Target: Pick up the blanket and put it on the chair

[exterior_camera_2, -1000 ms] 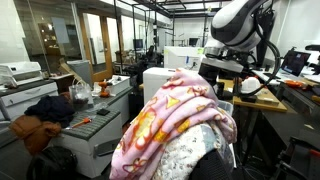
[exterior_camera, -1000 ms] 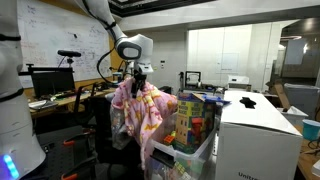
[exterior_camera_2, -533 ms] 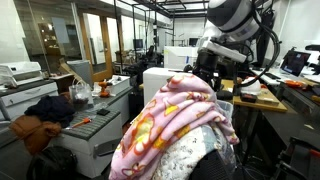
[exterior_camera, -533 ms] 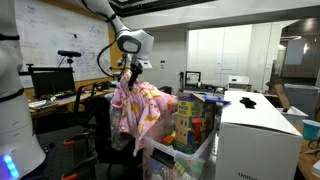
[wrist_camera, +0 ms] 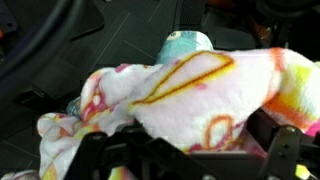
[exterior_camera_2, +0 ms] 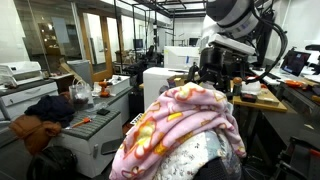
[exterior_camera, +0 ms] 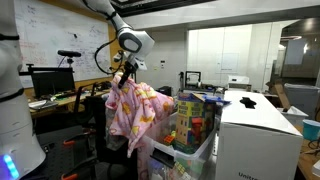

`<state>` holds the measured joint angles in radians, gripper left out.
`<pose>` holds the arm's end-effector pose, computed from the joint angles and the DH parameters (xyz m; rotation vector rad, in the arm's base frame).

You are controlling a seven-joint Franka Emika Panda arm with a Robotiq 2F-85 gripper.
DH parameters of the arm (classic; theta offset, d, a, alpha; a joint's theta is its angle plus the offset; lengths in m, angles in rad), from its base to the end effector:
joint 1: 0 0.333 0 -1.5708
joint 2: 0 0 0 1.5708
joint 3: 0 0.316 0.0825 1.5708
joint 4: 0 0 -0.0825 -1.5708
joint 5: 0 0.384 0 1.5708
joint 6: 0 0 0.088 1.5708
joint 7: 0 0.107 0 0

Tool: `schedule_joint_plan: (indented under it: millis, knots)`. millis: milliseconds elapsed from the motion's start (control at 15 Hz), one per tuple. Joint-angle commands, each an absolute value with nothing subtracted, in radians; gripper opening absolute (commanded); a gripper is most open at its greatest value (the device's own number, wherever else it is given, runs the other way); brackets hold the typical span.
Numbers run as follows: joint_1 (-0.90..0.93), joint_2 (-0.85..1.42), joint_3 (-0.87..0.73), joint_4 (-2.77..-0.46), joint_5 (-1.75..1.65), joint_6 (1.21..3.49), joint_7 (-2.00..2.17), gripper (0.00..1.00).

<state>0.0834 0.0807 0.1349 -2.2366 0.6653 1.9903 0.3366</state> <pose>0.4834 0.1463 0.3220 -2.5349 0.6449 0.6196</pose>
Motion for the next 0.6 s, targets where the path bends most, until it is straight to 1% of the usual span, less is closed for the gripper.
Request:
schedule_joint_plan:
  millis: [0,533]
  knots:
    - [0.086,0.034,0.120,-2.250,0.691,1.898,0.312,1.00]
    - [0.090,-0.012,0.119,-2.246,0.712,1.818,0.167,1.00]
